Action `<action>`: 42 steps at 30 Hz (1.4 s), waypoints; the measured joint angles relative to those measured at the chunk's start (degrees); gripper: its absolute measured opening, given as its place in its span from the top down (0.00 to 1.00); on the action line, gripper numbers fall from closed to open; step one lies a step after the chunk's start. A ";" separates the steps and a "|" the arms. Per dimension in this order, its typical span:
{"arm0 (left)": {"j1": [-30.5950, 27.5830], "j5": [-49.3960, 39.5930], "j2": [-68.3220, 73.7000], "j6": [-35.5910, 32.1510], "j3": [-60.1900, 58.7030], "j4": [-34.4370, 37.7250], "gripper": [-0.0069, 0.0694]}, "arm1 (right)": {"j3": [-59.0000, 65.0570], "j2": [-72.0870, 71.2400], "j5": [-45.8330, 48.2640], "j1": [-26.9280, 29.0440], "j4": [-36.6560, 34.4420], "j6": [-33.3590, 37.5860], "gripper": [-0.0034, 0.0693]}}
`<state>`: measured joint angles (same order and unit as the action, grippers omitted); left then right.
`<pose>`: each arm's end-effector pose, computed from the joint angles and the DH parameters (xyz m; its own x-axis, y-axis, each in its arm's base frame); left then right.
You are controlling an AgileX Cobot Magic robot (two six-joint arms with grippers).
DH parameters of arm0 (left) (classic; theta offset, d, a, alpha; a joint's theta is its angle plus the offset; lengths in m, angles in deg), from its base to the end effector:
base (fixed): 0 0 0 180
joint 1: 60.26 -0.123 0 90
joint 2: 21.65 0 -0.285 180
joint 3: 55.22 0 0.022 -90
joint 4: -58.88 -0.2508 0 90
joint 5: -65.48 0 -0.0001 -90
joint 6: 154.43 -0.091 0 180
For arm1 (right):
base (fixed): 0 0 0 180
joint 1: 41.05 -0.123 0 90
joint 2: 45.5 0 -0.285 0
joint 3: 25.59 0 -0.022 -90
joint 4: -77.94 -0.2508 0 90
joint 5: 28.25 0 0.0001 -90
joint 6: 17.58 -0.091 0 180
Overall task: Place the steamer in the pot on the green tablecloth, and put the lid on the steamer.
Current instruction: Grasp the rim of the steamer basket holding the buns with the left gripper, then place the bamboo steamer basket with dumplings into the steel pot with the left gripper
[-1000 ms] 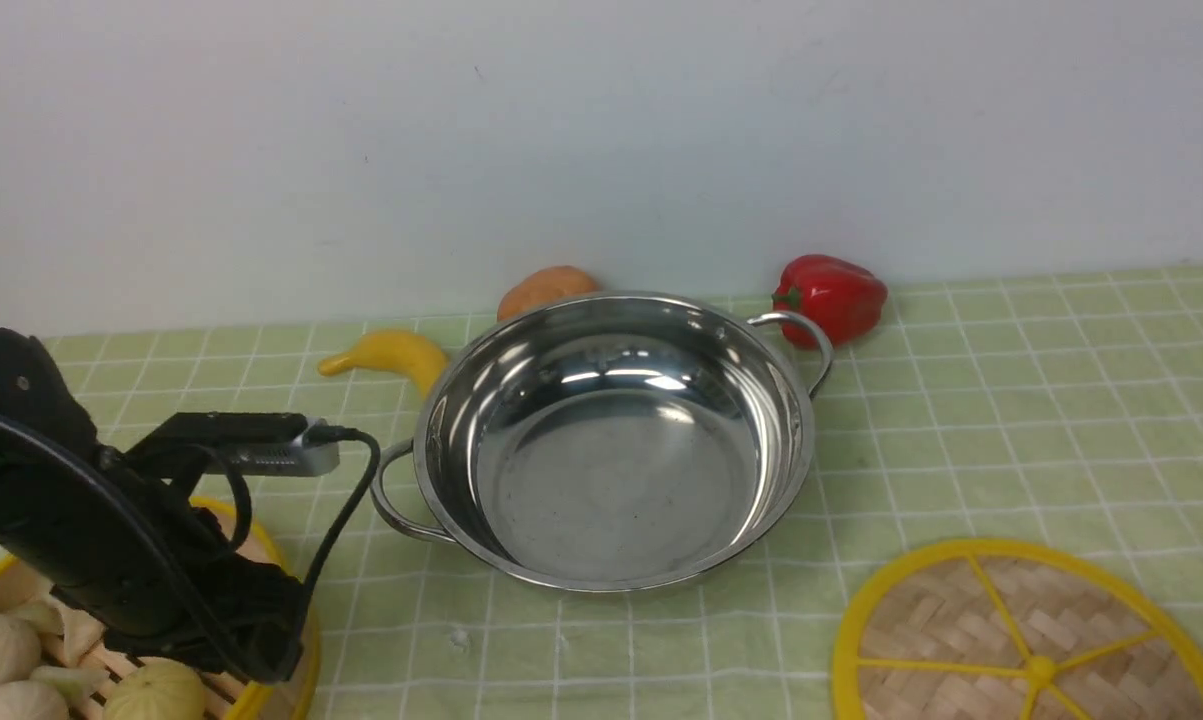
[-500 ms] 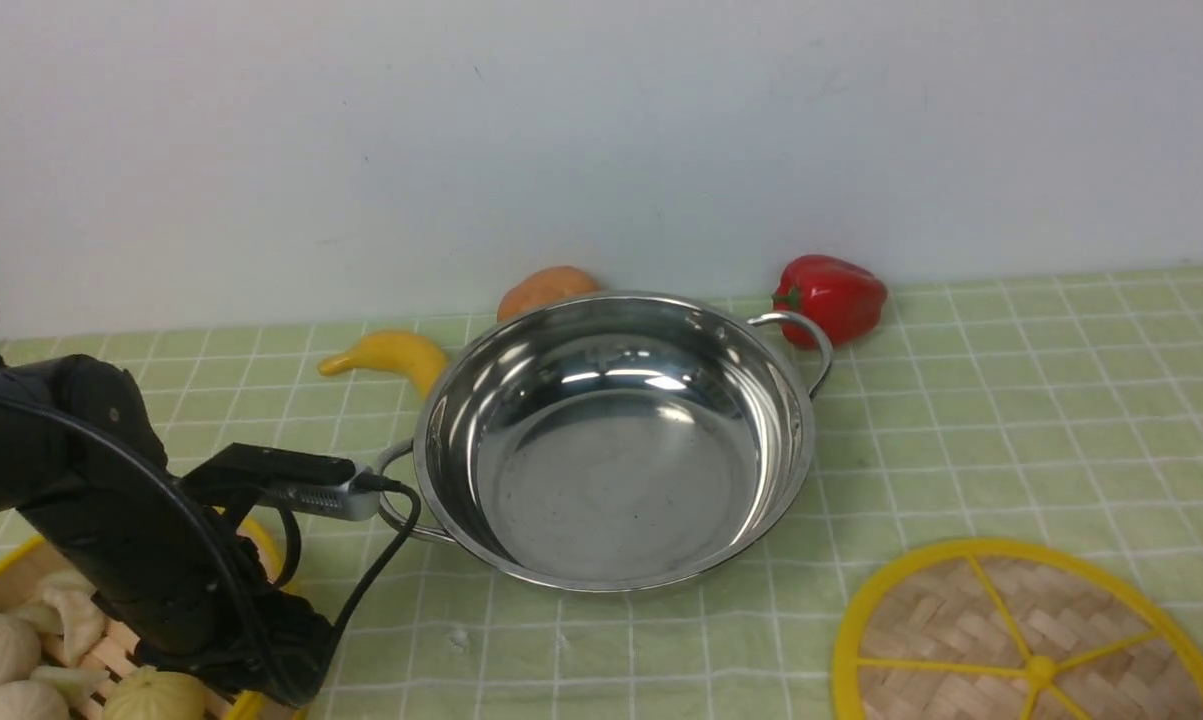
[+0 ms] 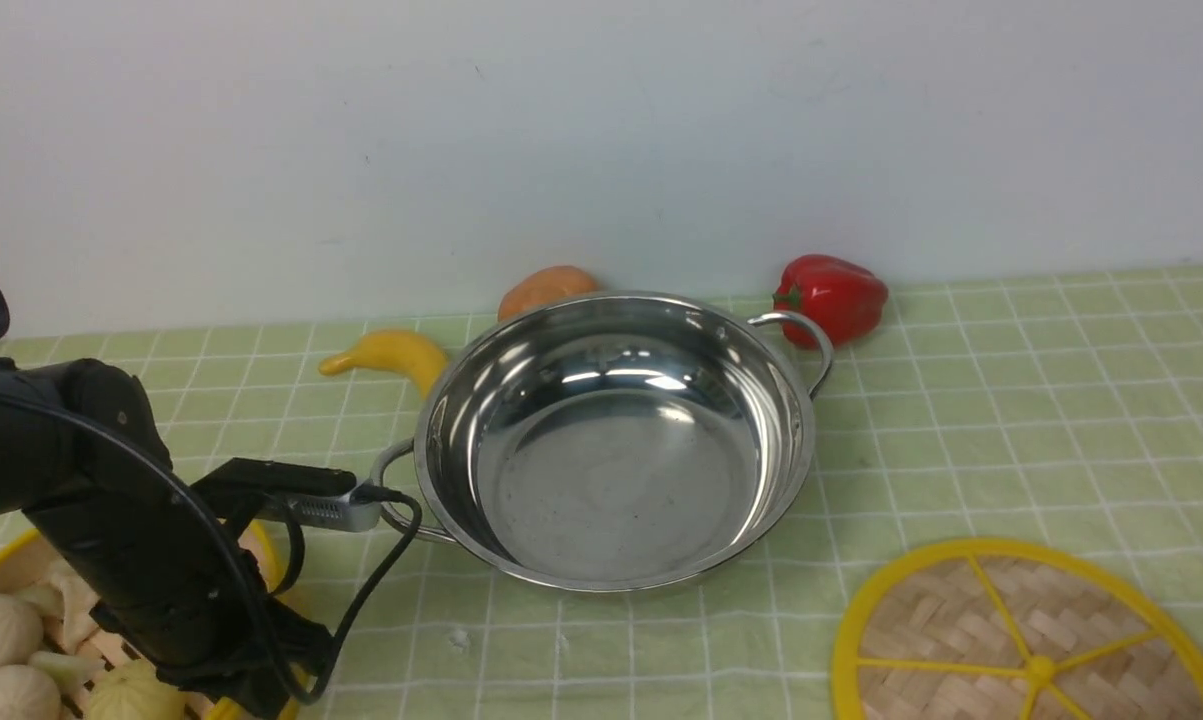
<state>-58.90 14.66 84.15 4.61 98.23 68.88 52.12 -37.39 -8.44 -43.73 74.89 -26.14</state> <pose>0.2730 -0.0187 0.1545 -0.9620 0.2727 0.0124 0.2683 0.9528 -0.1422 0.0538 0.0042 0.1789 -0.2761 0.1854 -0.9431 -0.0096 0.9806 0.1956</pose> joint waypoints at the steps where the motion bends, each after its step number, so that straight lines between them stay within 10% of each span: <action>1: 0.00 -0.20 0.00 -0.06 0.15 -0.19 0.87 | 0.00 0.00 0.00 0.00 0.00 -0.19 0.62; 17: 1.15 -18.14 -7.01 1.71 22.71 -13.43 0.87 | 0.00 0.00 0.00 0.00 0.00 -0.19 0.62; 32: 29.92 -13.65 -0.40 -11.73 34.55 -24.07 0.87 | 0.00 0.00 0.00 0.00 0.00 -0.19 0.62; 42: 34.69 -7.47 6.77 -22.25 34.55 -16.87 0.87 | 0.00 0.00 0.00 0.00 0.00 -0.19 0.62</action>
<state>-24.21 7.19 90.92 -17.64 132.78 52.01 52.12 -37.39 -8.44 -43.73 74.89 -26.33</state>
